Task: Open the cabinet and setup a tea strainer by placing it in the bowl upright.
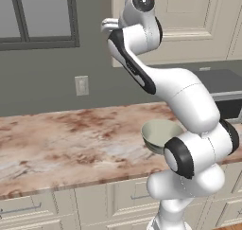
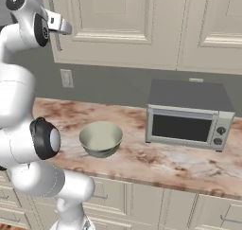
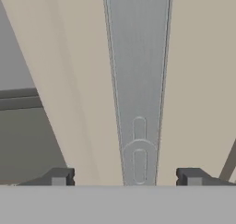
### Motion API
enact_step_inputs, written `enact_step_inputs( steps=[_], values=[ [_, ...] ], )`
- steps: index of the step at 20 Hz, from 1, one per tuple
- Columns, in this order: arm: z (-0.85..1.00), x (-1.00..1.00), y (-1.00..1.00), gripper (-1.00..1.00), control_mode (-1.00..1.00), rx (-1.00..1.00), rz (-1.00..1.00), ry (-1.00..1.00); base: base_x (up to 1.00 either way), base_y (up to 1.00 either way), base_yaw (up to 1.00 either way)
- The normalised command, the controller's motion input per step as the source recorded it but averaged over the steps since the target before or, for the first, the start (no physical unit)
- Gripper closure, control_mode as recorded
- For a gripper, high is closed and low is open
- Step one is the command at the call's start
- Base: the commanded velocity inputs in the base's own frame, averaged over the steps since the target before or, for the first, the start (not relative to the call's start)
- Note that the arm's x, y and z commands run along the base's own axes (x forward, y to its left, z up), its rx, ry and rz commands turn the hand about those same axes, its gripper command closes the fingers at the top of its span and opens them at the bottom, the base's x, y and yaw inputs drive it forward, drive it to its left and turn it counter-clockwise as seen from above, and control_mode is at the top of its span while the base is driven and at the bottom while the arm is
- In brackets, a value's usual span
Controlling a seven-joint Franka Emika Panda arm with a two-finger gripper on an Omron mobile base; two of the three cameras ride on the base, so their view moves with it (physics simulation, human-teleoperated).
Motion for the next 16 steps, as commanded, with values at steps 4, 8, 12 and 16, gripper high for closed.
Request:
enact_step_inputs(
  steps=[4,8,12,16],
  values=[
    [0.0,0.21,-0.03,1.0,-1.0,-0.01,0.0,0.0,0.0,0.0,0.0],
    [-0.08,0.21,-0.23,1.0,-1.0,-0.09,0.0,0.0,0.0,0.0,0.0],
    [-0.09,0.16,-0.42,1.0,-1.0,-0.02,0.0,0.0,0.0,0.0,0.0],
    [-0.09,0.11,-0.62,1.0,-1.0,0.0,0.06,-0.01,0.0,0.0,0.0]
  ],
)
